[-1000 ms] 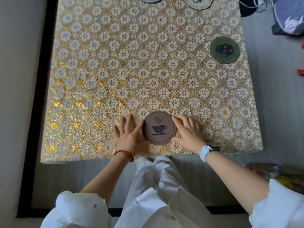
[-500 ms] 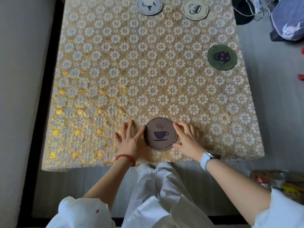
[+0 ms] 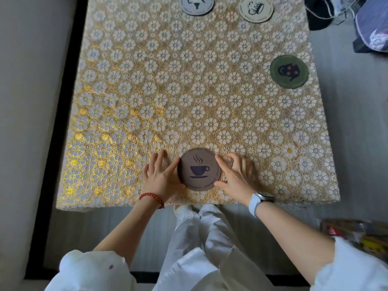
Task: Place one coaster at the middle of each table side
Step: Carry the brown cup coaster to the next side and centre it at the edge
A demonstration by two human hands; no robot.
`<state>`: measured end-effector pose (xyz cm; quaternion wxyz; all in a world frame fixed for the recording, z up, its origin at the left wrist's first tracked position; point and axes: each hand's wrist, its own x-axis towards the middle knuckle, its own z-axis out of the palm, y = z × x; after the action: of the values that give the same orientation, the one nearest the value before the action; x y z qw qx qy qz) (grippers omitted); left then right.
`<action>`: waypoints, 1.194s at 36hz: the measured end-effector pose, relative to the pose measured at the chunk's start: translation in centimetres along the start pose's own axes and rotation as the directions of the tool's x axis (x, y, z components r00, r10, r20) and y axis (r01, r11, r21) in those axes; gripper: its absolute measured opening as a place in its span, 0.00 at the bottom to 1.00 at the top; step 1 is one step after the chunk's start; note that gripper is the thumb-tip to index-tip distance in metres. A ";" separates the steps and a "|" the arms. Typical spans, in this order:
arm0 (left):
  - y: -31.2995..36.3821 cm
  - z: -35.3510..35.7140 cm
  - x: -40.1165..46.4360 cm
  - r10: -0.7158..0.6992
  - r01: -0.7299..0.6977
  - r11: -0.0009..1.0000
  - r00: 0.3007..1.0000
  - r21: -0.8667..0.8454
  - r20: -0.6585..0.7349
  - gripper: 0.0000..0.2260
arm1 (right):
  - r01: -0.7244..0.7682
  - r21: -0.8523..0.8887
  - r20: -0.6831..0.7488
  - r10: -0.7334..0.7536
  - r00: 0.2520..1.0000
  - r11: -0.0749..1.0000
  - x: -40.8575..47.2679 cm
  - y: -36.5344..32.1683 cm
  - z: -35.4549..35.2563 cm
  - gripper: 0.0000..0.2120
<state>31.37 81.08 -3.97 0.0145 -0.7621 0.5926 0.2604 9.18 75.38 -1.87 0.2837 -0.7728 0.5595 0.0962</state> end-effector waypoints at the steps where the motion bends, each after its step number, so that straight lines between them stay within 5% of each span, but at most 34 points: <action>1: 0.0 -0.1 -0.1 0.003 -0.003 1.000 1.000 0.005 0.000 0.39 | -0.001 -0.004 0.001 0.001 1.000 1.000 0.0 0.0 0.0 0.38; 22: 0.2 -0.9 -0.6 0.043 -0.052 0.995 0.993 0.081 0.108 0.38 | 0.011 -0.106 0.095 -0.001 0.996 0.994 0.4 0.1 -1.2 0.37; 27: -1.0 -4.3 0.3 -0.001 0.006 0.999 0.990 -0.037 0.143 0.31 | -0.068 -0.039 0.046 0.069 0.997 0.997 1.6 -1.4 -3.7 0.23; 33: -4.9 -9.3 0.2 -0.136 0.142 0.983 0.989 -0.112 0.059 0.23 | 0.013 0.029 0.084 -0.015 0.996 0.999 3.3 -7.6 -6.3 0.18; 43: -17.9 -16.0 -0.6 -0.182 0.166 0.972 0.980 -0.165 -0.086 0.18 | 0.147 0.115 0.029 -0.151 0.988 0.982 6.0 -23.8 -4.8 0.13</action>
<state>53.68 81.66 4.95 -0.0525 -0.8220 0.5011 0.2653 32.42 72.99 7.16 0.3437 -0.7933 0.4992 0.0575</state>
